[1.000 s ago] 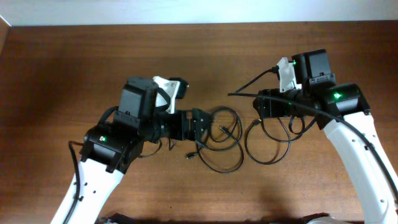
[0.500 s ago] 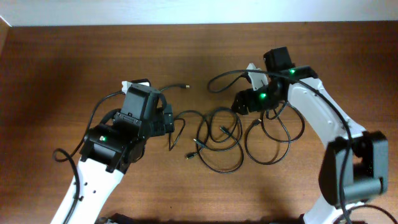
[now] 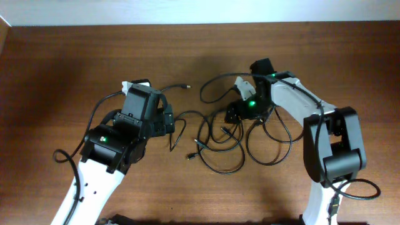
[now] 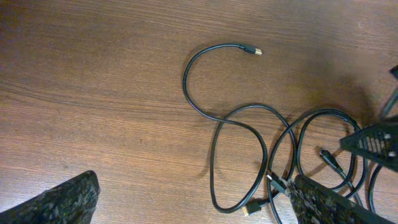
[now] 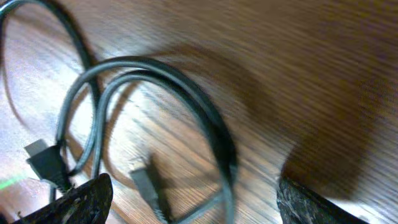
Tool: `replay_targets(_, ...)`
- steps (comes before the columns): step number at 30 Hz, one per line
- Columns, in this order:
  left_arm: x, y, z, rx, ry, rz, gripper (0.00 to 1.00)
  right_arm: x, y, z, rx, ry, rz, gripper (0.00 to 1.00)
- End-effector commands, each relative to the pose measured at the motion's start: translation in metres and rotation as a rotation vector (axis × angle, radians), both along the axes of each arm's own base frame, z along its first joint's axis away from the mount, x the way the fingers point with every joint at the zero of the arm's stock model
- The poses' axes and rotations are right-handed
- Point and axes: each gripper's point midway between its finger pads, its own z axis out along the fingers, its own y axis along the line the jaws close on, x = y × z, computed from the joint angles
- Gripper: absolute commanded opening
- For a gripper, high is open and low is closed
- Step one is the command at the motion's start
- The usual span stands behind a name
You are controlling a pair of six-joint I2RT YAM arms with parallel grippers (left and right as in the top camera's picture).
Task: Untangle cables
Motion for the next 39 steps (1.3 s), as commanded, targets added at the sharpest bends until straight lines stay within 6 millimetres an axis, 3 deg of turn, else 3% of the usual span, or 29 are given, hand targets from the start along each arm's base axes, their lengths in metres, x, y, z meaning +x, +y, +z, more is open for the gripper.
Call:
replay_targets(1,0.0,0.003,0.0,0.005,-0.002,0.019,0.99,-0.02,0.015,-0.031,-0.03,0.069,0.065,0.78)
replay_targets(3,0.0,0.003,0.0,0.005,-0.002,0.019,0.99,-0.022,0.019,-0.033,-0.034,0.069,0.074,0.73)
replay_targets(4,0.0,0.003,0.0,0.005,-0.002,0.019,0.99,-0.021,0.017,-0.034,-0.045,0.065,0.073,0.65)
replay_targets(5,0.0,0.003,0.0,0.005,-0.002,0.019,0.99,-0.02,0.014,-0.035,-0.064,0.061,0.071,0.51)
replay_targets(7,0.0,0.003,0.0,0.005,-0.002,0.019,0.99,-0.022,0.007,-0.038,-0.105,0.067,0.067,0.1)
replay_targets(8,0.0,0.003,0.0,0.005,-0.002,0.019,0.99,-0.026,0.004,-0.038,-0.119,0.089,0.052,0.04)
replay_targets(13,0.0,0.003,0.0,0.005,-0.002,0.019,0.99,-0.048,-0.004,-0.033,-0.156,0.208,-0.006,0.04)
replay_targets(16,0.0,0.003,0.0,0.005,-0.003,0.019,0.99,-0.049,-0.003,-0.01,-0.153,0.22,-0.08,0.04)
replay_targets(17,0.0,0.003,0.0,0.005,-0.002,0.019,0.99,-0.047,-0.002,0.006,-0.139,0.196,-0.081,0.04)
replay_targets(20,0.0,0.003,0.0,0.005,-0.002,0.019,0.99,-0.041,0.006,0.079,-0.05,0.069,-0.1,0.04)
replay_targets(22,0.0,0.003,0.0,0.005,-0.003,0.019,0.99,-0.043,0.005,0.142,0.009,-0.078,-0.102,0.04)
replay_targets(23,0.0,0.003,0.0,0.005,-0.002,0.019,0.99,-0.049,0.004,0.192,0.06,-0.201,-0.108,0.04)
replay_targets(24,0.0,0.003,0.0,0.005,-0.002,0.019,0.99,-0.053,0.002,0.222,0.097,-0.278,-0.123,0.04)
replay_targets(25,0.0,0.003,0.0,0.005,-0.003,0.019,0.99,-0.056,0.001,0.237,0.114,-0.32,-0.123,0.04)
replay_targets(26,0.0,0.003,0.0,0.005,-0.002,0.019,0.99,-0.063,-0.002,0.269,0.152,-0.413,-0.123,0.04)
replay_targets(27,0.0,0.003,0.0,0.005,-0.002,0.019,0.99,-0.067,-0.004,0.285,0.166,-0.466,-0.127,0.04)
replay_targets(29,0.0,0.003,0.0,0.005,-0.002,0.019,0.99,-0.074,-0.019,0.325,0.161,-0.619,-0.164,0.04)
replay_targets(31,0.0,0.003,0.0,0.005,-0.002,0.019,0.99,-0.072,-0.044,0.359,0.126,-0.759,-0.299,0.04)
replay_targets(34,0.0,0.003,0.0,0.005,-0.002,0.019,0.99,-0.062,-0.11,0.397,-0.087,-0.993,-0.577,0.04)
replay_targets(37,0.0,0.003,0.0,0.005,-0.002,0.019,0.99,-0.061,-0.176,0.418,-0.371,-1.122,-0.845,0.04)
replay_targets(39,0.0,0.003,0.0,0.005,-0.002,0.019,0.99,-0.066,-0.209,0.427,-0.527,-1.159,-0.983,0.04)
